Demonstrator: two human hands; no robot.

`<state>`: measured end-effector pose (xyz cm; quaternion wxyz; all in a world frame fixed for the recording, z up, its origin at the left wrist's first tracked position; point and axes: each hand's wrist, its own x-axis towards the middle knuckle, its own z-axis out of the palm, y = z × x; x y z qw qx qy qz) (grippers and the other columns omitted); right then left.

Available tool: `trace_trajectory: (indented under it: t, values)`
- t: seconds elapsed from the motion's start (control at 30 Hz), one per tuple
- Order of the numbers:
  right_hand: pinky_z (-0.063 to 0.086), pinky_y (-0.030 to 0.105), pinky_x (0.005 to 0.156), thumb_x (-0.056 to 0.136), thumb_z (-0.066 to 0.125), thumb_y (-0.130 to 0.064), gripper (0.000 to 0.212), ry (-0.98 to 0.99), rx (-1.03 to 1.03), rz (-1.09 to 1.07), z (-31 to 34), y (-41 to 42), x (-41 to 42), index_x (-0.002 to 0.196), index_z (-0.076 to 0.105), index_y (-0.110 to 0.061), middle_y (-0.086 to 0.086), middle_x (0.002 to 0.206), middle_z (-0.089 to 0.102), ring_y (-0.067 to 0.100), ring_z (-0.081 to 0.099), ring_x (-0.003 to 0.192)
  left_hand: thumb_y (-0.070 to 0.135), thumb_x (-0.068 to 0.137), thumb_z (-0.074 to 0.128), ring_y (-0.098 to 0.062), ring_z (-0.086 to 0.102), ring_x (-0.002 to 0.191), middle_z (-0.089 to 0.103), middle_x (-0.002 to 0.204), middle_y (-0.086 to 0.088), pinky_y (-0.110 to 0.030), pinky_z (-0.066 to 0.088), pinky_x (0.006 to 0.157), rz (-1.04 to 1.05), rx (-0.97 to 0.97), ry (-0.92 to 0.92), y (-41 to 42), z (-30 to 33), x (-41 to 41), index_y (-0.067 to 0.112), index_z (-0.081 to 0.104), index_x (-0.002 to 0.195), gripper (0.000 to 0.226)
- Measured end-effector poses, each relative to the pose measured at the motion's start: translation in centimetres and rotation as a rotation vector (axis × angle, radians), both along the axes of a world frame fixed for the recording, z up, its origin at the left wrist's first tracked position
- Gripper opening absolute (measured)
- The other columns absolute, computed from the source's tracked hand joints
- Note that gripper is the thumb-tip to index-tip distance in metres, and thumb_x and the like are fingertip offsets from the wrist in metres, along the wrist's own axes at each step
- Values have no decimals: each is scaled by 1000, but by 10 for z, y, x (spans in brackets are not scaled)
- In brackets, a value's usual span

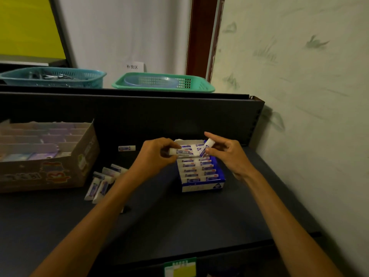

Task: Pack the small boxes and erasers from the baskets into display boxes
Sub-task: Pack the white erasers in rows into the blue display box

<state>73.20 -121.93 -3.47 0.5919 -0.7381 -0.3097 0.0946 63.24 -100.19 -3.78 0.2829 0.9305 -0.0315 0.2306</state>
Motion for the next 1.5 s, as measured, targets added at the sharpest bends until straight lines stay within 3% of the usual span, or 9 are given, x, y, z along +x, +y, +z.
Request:
trace_trajectory:
  t: [0.2, 0.33, 0.47, 0.67, 0.77, 0.93, 1.07, 1.2, 1.5]
  values:
    - [53, 21, 76, 80, 71, -11, 40, -79, -72, 12, -3, -4, 28, 114, 53, -20, -6, 113, 62, 5, 61, 105, 12, 82, 68, -3, 55, 103, 60, 116, 3, -18, 45, 86, 44, -7, 35, -13, -3, 16, 20, 60, 113, 33]
    - [51, 15, 78, 89, 63, -16, 29, -179, -156, 105, -4, -4, 40, 115, 57, -26, -13, 113, 60, -4, 58, 104, 12, 82, 68, -7, 56, 106, 60, 117, 2, -20, 45, 88, 91, -4, 71, -20, -4, 24, 19, 60, 114, 33]
    - [52, 17, 72, 92, 59, -21, 31, -273, -236, 150, -5, -1, 48, 121, 53, -32, -13, 114, 57, 3, 59, 103, 15, 82, 68, -10, 57, 109, 60, 117, 2, -22, 46, 90, 135, 54, 120, -23, -8, 29, 21, 59, 115, 34]
    - [52, 17, 72, 94, 55, -20, 16, -340, -299, 211, -6, 4, 53, 107, 58, -29, -17, 107, 56, 2, 59, 98, 21, 82, 68, -10, 57, 108, 61, 118, 3, -23, 46, 89, 190, 126, 197, -28, -13, 37, 23, 58, 116, 35]
    - [51, 14, 72, 86, 66, -20, 21, -326, -298, 224, -6, 3, 55, 104, 60, -28, -19, 109, 54, 0, 57, 100, 24, 83, 68, -11, 56, 109, 60, 119, 3, -23, 45, 87, 215, 175, 228, -29, -16, 41, 26, 58, 117, 35]
    - [53, 16, 68, 86, 67, -16, 36, -336, -356, 198, -8, 7, 59, 111, 46, -30, 0, 121, 60, 6, 59, 103, 31, 83, 67, -14, 52, 110, 53, 124, -1, -25, 41, 85, 260, 245, 279, -29, -21, 47, 31, 57, 117, 36]
    - [49, 18, 74, 87, 65, -18, 31, -420, -500, 168, -15, 9, 62, 115, 53, -26, 1, 127, 55, 8, 54, 111, 29, 83, 66, -14, 48, 114, 50, 127, 1, -24, 37, 88, 266, 297, 273, -29, -21, 49, 30, 57, 118, 36]
    - [42, 26, 95, 86, 67, -22, 34, -528, -657, 126, -19, 11, 65, 118, 58, -28, -2, 130, 48, 9, 44, 118, 30, 84, 65, -13, 41, 118, 51, 128, 3, -27, 36, 92, 219, 357, 286, -27, -19, 48, 28, 58, 119, 35]
    - [38, 29, 97, 85, 68, -26, 37, -572, -752, 130, -17, 15, 65, 120, 60, -29, -3, 130, 46, 10, 41, 118, 32, 89, 59, -16, 40, 121, 49, 131, 1, -30, 39, 94, 162, 478, 304, -32, -7, 45, 27, 53, 128, 39]
